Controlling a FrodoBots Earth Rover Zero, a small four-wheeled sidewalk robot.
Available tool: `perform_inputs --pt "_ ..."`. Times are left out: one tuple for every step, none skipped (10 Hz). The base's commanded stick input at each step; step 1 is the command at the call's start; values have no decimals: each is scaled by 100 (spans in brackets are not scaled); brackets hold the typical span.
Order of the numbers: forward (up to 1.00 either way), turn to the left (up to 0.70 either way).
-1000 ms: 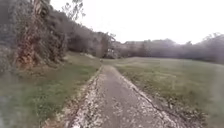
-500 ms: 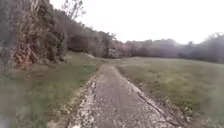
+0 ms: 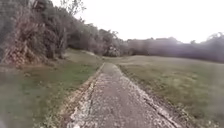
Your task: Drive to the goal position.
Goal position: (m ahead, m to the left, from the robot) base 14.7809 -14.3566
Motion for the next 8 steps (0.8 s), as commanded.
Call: perform_inputs --pt "70 0" --pt "70 0" --pt "70 0" --pt "70 0" --pt "70 0" --pt "70 0" --pt "70 0" --pt "70 0"
